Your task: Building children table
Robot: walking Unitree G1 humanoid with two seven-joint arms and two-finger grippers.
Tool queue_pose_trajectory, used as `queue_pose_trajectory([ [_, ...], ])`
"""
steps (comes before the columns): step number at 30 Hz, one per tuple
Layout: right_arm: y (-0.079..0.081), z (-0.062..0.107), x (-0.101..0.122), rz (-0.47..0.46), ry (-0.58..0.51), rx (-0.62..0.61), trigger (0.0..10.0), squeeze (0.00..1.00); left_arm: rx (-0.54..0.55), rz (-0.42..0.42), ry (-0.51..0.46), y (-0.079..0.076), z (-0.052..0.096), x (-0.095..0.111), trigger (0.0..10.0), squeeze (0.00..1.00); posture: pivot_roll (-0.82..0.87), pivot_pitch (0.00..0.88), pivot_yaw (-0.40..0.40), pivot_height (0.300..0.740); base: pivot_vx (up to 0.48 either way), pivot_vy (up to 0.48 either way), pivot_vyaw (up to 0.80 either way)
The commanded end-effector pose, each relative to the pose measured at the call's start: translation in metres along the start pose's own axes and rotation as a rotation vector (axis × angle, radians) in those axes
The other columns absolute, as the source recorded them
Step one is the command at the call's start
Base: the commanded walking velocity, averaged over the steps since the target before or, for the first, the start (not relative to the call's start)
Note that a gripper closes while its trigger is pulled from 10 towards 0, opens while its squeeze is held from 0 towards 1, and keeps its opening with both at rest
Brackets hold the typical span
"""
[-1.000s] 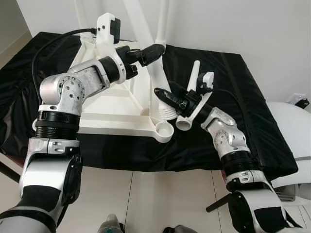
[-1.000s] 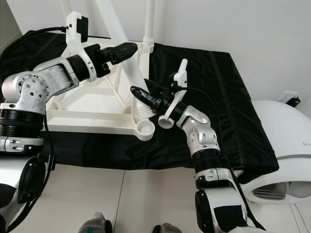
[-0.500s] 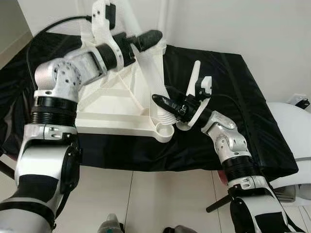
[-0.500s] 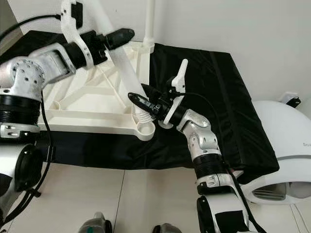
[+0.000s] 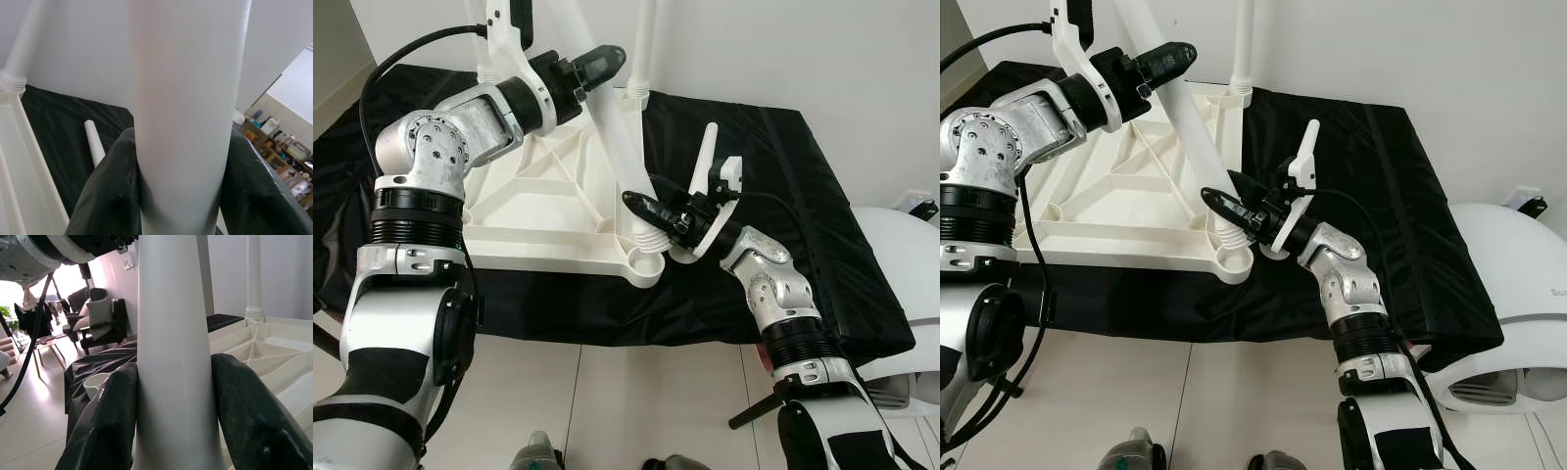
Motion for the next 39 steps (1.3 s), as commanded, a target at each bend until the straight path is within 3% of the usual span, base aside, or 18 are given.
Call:
queue_pose_trajectory([
  [1, -0.002, -0.001, 0.006, 0.017, -0.015, -0.009, 10.0, 0.00, -0.245, -0.008, 0.030, -0.024, -0.001, 0.000, 0.0, 0.00, 0.05, 0.000, -0.041, 0.740, 0.000, 0.000, 0.00],
  [12, -0.001, -0.003, 0.009, 0.022, -0.020, -0.006, 10.0, 0.00, -0.258, -0.016, 0.043, -0.026, -0.002, -0.007, 0.0, 0.00, 0.05, 0.009, -0.040, 0.740, 0.000, 0.000, 0.00],
  [13, -0.001, -0.003, 0.007, 0.022, -0.007, 0.000, 10.0, 0.00, -0.265, -0.077, 0.063, -0.029, -0.003, -0.009, 10.0, 0.00, 0.05, 0.013, -0.041, 0.740, 0.000, 0.000, 0.00],
  [15, -0.001, -0.002, 0.006, 0.019, 0.013, 0.015, 10.0, 0.04, -0.288, -0.182, 0.093, -0.036, -0.003, -0.012, 10.0, 0.00, 0.05, 0.015, -0.042, 0.740, 0.000, 0.000, 0.00],
  [17, -0.001, -0.002, 0.006, 0.019, 0.013, 0.015, 10.0, 0.04, -0.288, -0.182, 0.093, -0.036, -0.003, -0.012, 10.0, 0.00, 0.05, 0.015, -0.042, 0.740, 0.000, 0.000, 0.00],
  [18, -0.001, -0.001, 0.006, 0.011, 0.027, 0.025, 10.0, 1.00, -0.293, -0.248, 0.109, -0.040, -0.004, -0.014, 10.0, 0.00, 0.05, 0.016, -0.044, 0.740, 0.000, 0.000, 0.00],
  [19, -0.001, -0.001, 0.006, 0.011, 0.027, 0.025, 10.0, 1.00, -0.293, -0.248, 0.109, -0.040, -0.004, -0.014, 10.0, 0.00, 0.05, 0.016, -0.044, 0.740, 0.000, 0.000, 0.00],
  [21, -0.002, -0.001, 0.007, 0.011, 0.047, 0.045, 10.0, 1.00, -0.307, -0.350, 0.125, -0.048, -0.006, -0.019, 10.0, 0.00, 0.05, 0.016, -0.046, 0.740, 0.000, 0.000, 0.00],
  [22, -0.002, -0.001, 0.007, 0.011, 0.047, 0.045, 10.0, 1.00, -0.307, -0.350, 0.125, -0.048, -0.006, -0.019, 10.0, 0.00, 0.05, 0.016, -0.046, 0.740, 0.000, 0.000, 0.00],
  [25, -0.006, -0.003, 0.012, 0.038, 0.081, 0.049, 10.0, 1.00, -0.330, -0.462, 0.142, -0.058, -0.008, -0.024, 10.0, 0.00, 0.05, 0.017, -0.048, 0.740, 0.000, 0.000, 0.00],
  [28, -0.007, -0.004, 0.014, 0.053, 0.102, 0.064, 10.0, 1.00, -0.356, -0.500, 0.150, -0.065, -0.009, -0.027, 10.0, 0.00, 0.05, 0.017, -0.052, 0.740, 0.000, 0.000, 0.00],
  [36, -0.007, -0.004, 0.014, 0.053, 0.102, 0.064, 10.0, 1.00, -0.356, -0.500, 0.150, -0.065, -0.009, -0.027, 10.0, 0.00, 0.05, 0.017, -0.052, 0.740, 0.000, 0.000, 0.00],
  [37, -0.007, -0.006, 0.016, 0.057, 0.113, 0.073, 10.0, 0.19, -0.378, -0.511, 0.153, -0.070, -0.010, -0.028, 10.0, 0.00, 0.05, 0.018, -0.053, 0.740, 0.000, 0.000, 0.00],
  [38, -0.007, -0.006, 0.016, 0.057, 0.113, 0.073, 10.0, 0.19, -0.378, -0.511, 0.153, -0.070, -0.010, -0.028, 10.0, 0.00, 0.05, 0.018, -0.053, 0.740, 0.000, 0.000, 0.00],
  [39, -0.009, -0.010, 0.018, 0.054, 0.139, 0.075, 10.0, 0.00, -0.415, -0.534, 0.164, -0.080, -0.010, -0.032, 10.0, 0.00, 0.05, 0.012, -0.056, 0.740, 0.000, 0.000, 0.00],
])
Point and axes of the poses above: a point about 5 cm out from each wrist's last joint towards the gripper, its own z axis pointing back from the gripper into the wrist, its own x axis along the axis of the wrist's last joint, y = z × x, the point moved 2 cm from there along -z, pointing out of the wrist towards the gripper, and after that the axes turned 6 degrees about z, right-handed, at the moved point
